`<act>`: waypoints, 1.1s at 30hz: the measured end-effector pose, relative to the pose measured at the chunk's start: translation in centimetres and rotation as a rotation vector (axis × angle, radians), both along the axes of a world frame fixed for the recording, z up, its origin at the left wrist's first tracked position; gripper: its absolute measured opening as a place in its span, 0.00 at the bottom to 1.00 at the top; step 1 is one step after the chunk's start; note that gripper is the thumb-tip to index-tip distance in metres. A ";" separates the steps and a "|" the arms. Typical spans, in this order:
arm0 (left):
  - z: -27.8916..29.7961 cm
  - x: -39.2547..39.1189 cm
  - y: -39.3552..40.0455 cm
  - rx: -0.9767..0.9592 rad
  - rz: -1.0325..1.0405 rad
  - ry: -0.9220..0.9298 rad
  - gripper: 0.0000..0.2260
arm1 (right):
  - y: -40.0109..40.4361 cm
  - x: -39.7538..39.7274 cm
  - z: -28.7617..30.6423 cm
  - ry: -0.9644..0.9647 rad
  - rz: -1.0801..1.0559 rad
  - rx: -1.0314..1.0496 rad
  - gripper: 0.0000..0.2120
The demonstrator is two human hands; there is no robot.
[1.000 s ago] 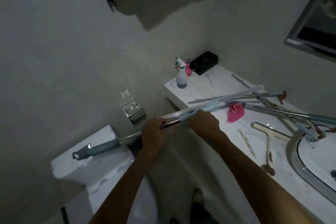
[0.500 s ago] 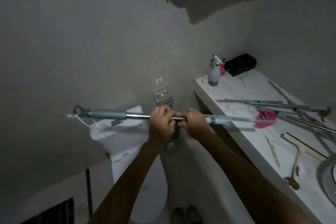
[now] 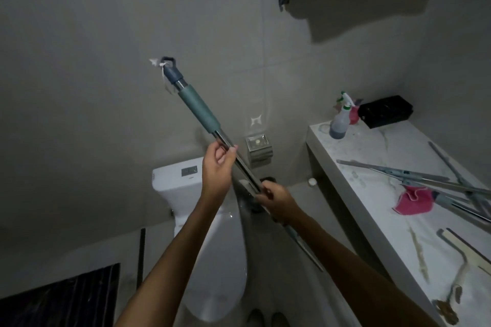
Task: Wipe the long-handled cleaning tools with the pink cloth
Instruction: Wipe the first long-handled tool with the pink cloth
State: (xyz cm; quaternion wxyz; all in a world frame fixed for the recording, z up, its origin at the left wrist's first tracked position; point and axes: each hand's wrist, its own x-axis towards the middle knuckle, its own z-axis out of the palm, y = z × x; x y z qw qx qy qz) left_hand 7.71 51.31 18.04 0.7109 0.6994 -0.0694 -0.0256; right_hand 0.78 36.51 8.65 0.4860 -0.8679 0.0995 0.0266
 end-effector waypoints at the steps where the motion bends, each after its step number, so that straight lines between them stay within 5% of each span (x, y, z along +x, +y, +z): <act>1: 0.4 0.0 0.0 -0.008 -0.002 -0.019 0.07 | 0.3 0.1 -0.1 0.023 0.014 0.004 0.09; 6: 1.0 0.6 -0.1 0.043 -0.041 -0.129 0.06 | 1.0 1.6 1.5 0.034 0.084 -0.004 0.03; 10: 0.1 2.3 0.5 0.178 0.010 -0.168 0.06 | 2.3 4.1 6.4 -0.288 -0.083 0.187 0.17; 15: -1.2 4.2 2.6 0.385 0.026 -0.304 0.09 | 5.1 8.7 13.4 -0.545 -0.140 0.345 0.22; 18: -0.8 6.3 4.2 0.352 -0.020 -0.292 0.06 | 7.1 11.5 14.6 -0.533 -0.144 0.307 0.27; 20: -0.5 7.8 5.3 0.343 -0.086 -0.242 0.02 | 8.7 13.2 14.5 -0.499 -0.151 0.269 0.21; 23: 0.2 9.6 6.9 0.371 -0.164 -0.206 0.19 | 10.9 14.9 14.3 -0.499 -0.161 0.254 0.10; 26: 2.7 10.5 8.8 0.261 -0.024 -0.127 0.28 | 12.7 16.1 13.3 -0.472 -0.125 0.285 0.09; 33: 8.1 11.8 12.6 0.128 0.059 -0.398 0.28 | 15.3 17.2 11.6 -0.346 -0.006 0.295 0.03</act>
